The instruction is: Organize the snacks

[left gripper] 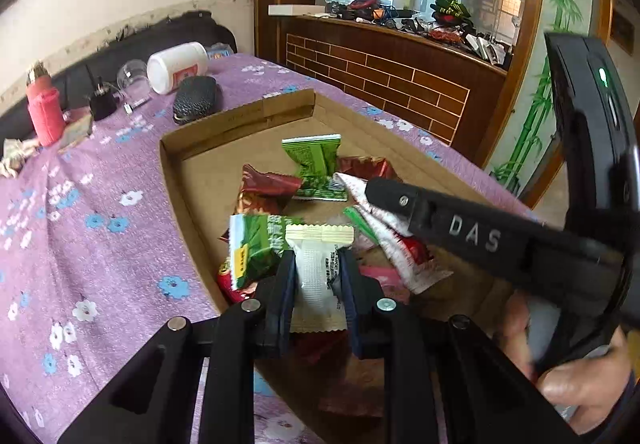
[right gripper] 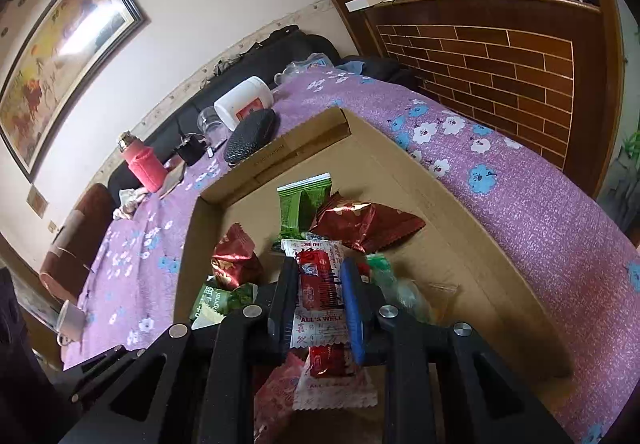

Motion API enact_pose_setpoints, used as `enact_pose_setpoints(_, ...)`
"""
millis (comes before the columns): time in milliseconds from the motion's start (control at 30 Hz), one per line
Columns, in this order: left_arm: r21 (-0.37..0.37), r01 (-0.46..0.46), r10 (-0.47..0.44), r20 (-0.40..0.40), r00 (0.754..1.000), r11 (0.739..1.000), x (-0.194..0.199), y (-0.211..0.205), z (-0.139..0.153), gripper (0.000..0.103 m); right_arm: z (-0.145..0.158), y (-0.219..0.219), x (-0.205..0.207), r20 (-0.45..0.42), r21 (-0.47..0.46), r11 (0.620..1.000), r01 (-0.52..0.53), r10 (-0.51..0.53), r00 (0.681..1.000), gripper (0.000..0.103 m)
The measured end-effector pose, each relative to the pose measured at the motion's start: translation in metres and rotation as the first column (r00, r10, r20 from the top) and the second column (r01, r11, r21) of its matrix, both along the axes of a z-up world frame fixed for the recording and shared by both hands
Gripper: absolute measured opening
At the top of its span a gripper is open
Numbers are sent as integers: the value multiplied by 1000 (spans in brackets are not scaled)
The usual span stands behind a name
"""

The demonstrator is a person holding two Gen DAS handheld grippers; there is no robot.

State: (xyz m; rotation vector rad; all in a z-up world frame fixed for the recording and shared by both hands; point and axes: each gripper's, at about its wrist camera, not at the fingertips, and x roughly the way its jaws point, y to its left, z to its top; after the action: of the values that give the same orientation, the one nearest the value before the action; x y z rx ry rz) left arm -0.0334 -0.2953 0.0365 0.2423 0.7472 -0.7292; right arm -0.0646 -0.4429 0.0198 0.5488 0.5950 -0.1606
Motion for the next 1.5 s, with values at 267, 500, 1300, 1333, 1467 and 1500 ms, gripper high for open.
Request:
enact_pose_setpoints(267,10,7,-8,29,1000,1000,2,2,-4,22,-2,13,7,-38,-109,994,-1,-3,999,25)
enact_pose_setpoints(500,27,5,-7,54,999,1000,0,0,-7,41,-1,16,7,-43,-143,990,-1,-6,999,32)
enact_pose_setpoints(1300,21,-40,34,233,972,999,-27,5,25,87,40,26,-58,124,-287,936,204,-175,977,84)
enact_pose_setpoints(1333,32,-52,43,236,971,998,-29,7,31,88,42,28,-68,126,-299,927,226,-196,972,89)
enact_pose_setpoints(1467,69,-89,71,226,971,994,-37,27,46,101,42,32,-96,124,-303,915,268,-241,963,92)
enact_pose_setpoints(1500,86,-95,73,230,971,992,-40,32,47,102,40,33,-102,114,-293,915,276,-253,961,92)
